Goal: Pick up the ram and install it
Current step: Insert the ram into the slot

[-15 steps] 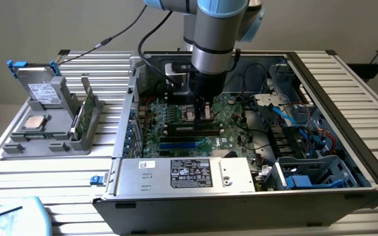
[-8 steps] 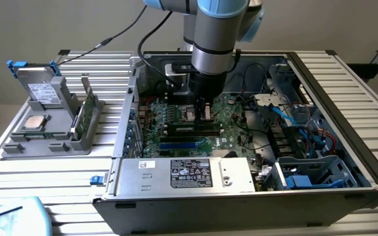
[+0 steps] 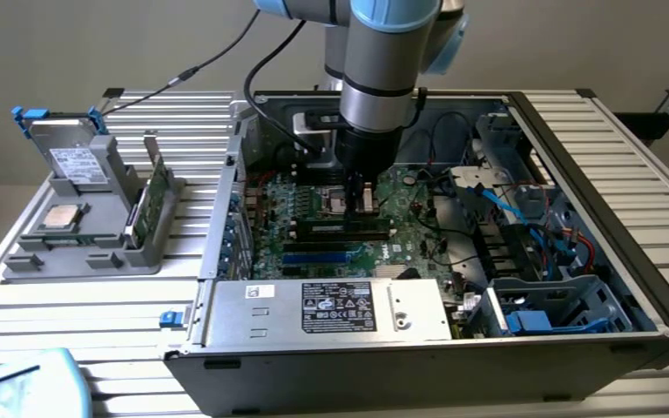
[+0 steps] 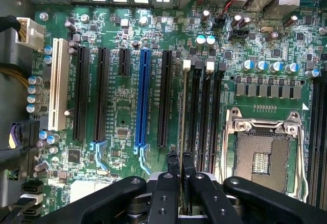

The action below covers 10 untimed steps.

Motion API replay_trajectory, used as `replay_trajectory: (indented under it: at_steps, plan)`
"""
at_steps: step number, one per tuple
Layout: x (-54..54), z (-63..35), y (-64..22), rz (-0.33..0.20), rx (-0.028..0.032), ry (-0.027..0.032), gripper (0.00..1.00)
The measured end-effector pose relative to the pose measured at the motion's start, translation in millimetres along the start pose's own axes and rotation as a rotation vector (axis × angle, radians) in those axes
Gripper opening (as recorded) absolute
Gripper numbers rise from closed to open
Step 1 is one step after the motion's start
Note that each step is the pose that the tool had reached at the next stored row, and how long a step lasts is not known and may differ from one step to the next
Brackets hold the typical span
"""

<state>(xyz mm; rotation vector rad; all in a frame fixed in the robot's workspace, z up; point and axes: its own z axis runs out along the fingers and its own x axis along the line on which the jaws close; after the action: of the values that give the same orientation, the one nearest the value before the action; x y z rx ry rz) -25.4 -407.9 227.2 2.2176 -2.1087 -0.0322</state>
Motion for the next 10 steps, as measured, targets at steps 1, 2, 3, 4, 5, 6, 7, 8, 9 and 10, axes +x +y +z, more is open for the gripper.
replay_trajectory:
  at_steps: [1, 2, 3, 4, 5, 6, 7, 8, 9, 10]
  plan:
    - [0.0, 0.1, 0.0, 0.001, -0.0007, -0.0002, 0.14]
    - [0.0, 0.2, 0.0, 0.001, -0.0016, -0.0003, 0.14]
    - [0.0, 0.2, 0.0, 0.001, -0.0029, -0.0003, 0.14]
    - [0.0, 0.3, 0.0, 0.001, -0.0043, -0.0004, 0.14]
    - [-0.1, 0.4, 0.0, 0.001, -0.0053, -0.0005, 0.14]
    - [-0.1, 0.5, 0.0, 0.002, -0.0061, -0.0006, 0.14]
    - [-0.1, 0.5, 0.0, 0.002, -0.0066, -0.0005, 0.14]
    - [-0.1, 0.6, 0.0, 0.002, -0.0067, -0.0005, 0.14]
    - [-0.1, 0.8, -0.1, 0.002, -0.0067, -0.0006, 0.14]
    - [-0.3, 1.0, -0.2, 0.002, -0.0067, -0.0007, 0.14]
